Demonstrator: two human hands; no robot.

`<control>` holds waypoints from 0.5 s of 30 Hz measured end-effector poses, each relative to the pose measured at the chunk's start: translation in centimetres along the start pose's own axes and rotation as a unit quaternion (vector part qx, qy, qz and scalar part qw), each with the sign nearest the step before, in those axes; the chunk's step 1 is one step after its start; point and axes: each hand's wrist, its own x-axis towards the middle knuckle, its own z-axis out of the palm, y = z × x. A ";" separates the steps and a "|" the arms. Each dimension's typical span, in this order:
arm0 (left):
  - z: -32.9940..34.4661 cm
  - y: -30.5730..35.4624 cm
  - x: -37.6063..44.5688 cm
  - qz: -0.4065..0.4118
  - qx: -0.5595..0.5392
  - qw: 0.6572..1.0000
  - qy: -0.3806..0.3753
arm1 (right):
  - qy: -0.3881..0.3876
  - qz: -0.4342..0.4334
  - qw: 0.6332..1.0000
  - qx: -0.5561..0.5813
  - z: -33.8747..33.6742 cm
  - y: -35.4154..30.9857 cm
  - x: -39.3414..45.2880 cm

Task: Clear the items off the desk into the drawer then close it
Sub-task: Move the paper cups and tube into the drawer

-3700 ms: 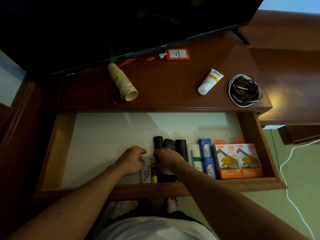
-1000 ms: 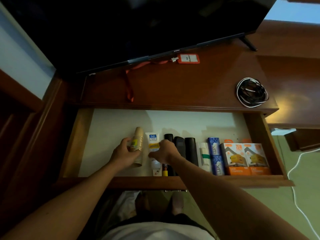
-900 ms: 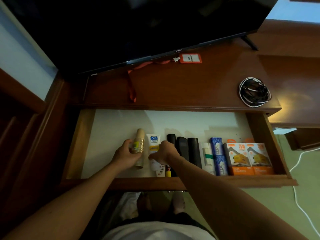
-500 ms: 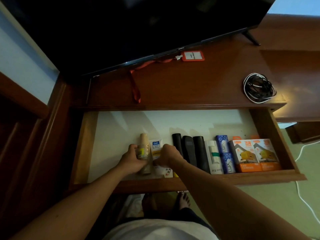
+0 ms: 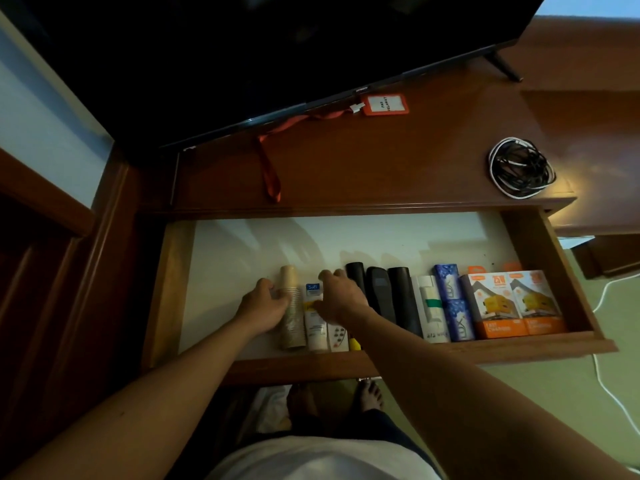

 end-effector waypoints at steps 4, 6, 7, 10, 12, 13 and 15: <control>0.2 0.3 -0.2 -0.007 -0.033 0.999 -0.025 | -0.003 -0.037 0.999 0.009 0.6 -0.3 0.1; 0.3 0.2 -0.3 -0.008 -0.034 0.999 -0.028 | -0.022 -0.029 0.999 0.019 0.5 -0.3 0.1; 0.3 0.2 -0.3 -0.009 -0.033 0.999 -0.028 | -0.030 -0.024 0.999 0.020 0.4 -0.2 0.1; 0.5 0.1 -0.7 -0.014 -0.034 0.999 -0.036 | -0.045 -0.022 0.999 0.018 0.1 0.1 0.3; 0.7 0.0 -0.8 -0.016 -0.034 0.999 -0.036 | -0.046 -0.024 0.999 0.011 0.1 0.3 0.2; 0.7 0.0 -0.9 -0.015 -0.034 0.999 -0.036 | -0.044 -0.024 0.999 0.009 0.1 0.4 0.1; 0.8 0.1 -0.9 -0.014 -0.034 0.999 -0.040 | -0.039 -0.023 0.999 0.008 0.2 0.5 0.0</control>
